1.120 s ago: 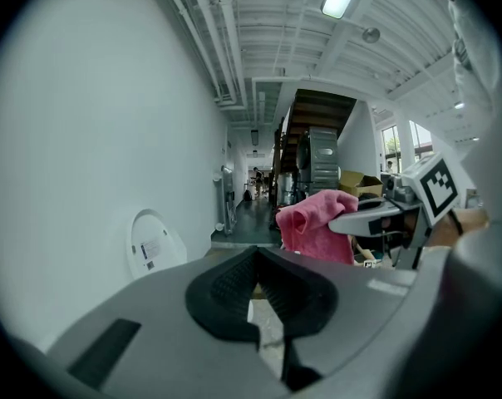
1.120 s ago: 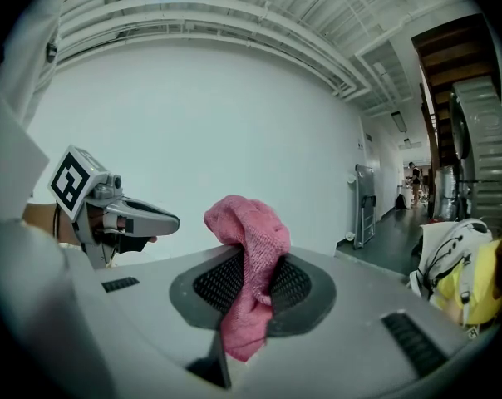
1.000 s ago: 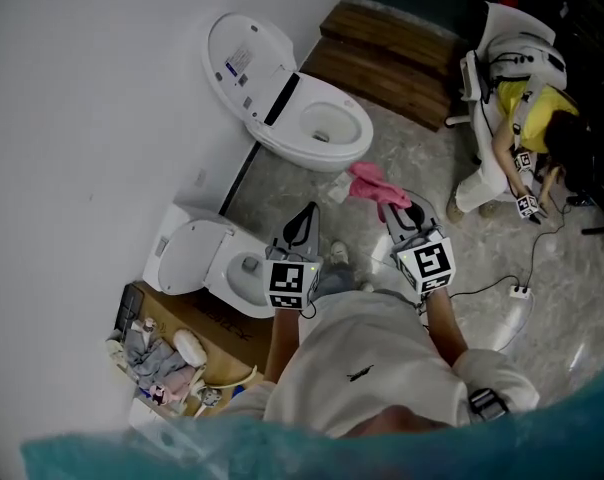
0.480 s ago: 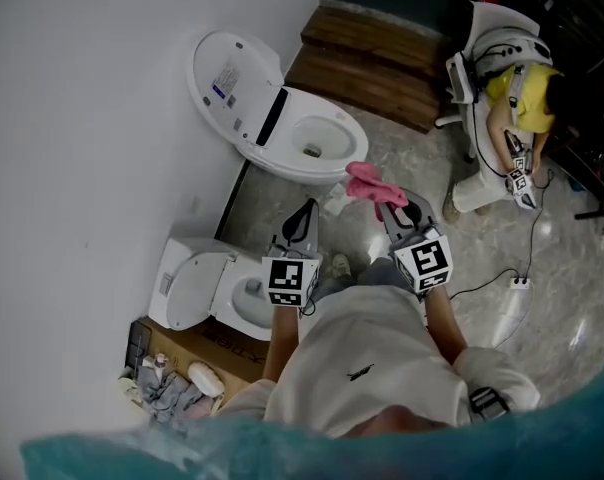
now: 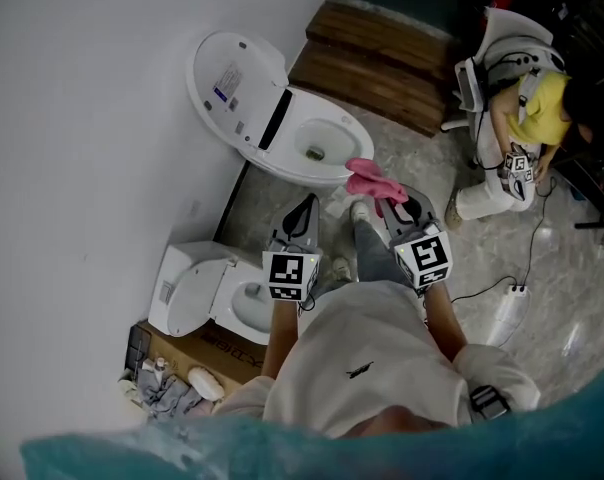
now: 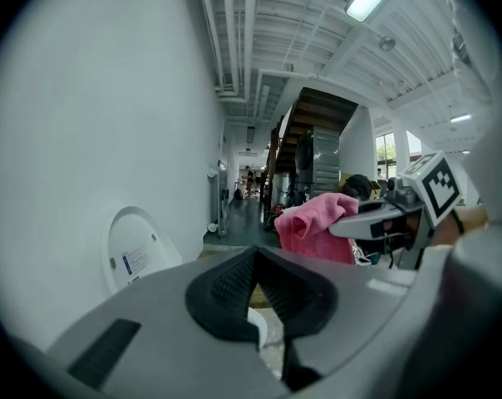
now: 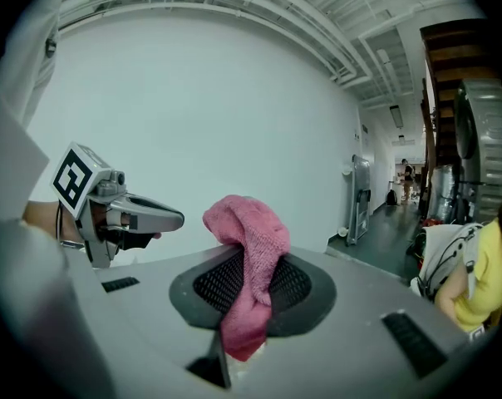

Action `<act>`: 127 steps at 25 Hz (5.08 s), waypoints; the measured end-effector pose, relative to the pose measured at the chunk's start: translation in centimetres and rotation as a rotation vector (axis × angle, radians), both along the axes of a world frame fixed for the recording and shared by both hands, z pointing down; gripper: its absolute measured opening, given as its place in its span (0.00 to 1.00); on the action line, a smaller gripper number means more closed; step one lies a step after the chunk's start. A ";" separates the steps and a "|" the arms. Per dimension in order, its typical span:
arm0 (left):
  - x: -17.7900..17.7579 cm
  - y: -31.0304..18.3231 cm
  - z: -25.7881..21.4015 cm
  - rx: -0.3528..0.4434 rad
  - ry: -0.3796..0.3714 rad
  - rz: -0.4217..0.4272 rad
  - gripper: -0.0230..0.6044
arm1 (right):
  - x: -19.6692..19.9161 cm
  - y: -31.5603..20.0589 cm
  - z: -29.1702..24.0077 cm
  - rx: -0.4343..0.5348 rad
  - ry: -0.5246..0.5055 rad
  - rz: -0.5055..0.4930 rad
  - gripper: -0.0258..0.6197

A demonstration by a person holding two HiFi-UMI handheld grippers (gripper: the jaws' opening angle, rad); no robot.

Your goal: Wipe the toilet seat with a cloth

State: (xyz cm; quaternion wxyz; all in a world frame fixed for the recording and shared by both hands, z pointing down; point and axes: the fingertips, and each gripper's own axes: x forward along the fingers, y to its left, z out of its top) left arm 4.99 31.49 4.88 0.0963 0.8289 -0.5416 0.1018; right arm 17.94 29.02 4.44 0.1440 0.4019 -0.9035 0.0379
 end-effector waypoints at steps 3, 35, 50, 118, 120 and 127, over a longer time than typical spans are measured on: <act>-0.5 -2.0 0.6 -0.005 -0.002 -0.021 0.05 | -0.7 -2.2 0.6 -0.009 -0.006 -0.025 0.12; -6.0 -20.7 20.3 -0.349 0.066 -0.337 0.05 | -6.3 -24.5 23.9 -0.445 0.099 -0.306 0.12; -9.9 -21.5 32.2 -0.457 0.130 -0.287 0.05 | -12.8 -24.7 36.2 -0.526 0.191 -0.256 0.12; -9.0 -18.8 54.5 -0.636 0.207 -0.109 0.05 | -16.7 -16.9 64.2 -0.785 0.400 -0.271 0.12; -8.5 -18.9 54.4 -0.634 0.203 -0.095 0.05 | -16.0 -16.9 64.2 -0.786 0.397 -0.262 0.12; -6.5 -19.2 54.4 -0.639 0.193 -0.065 0.05 | -13.1 -16.6 64.2 -0.809 0.391 -0.225 0.12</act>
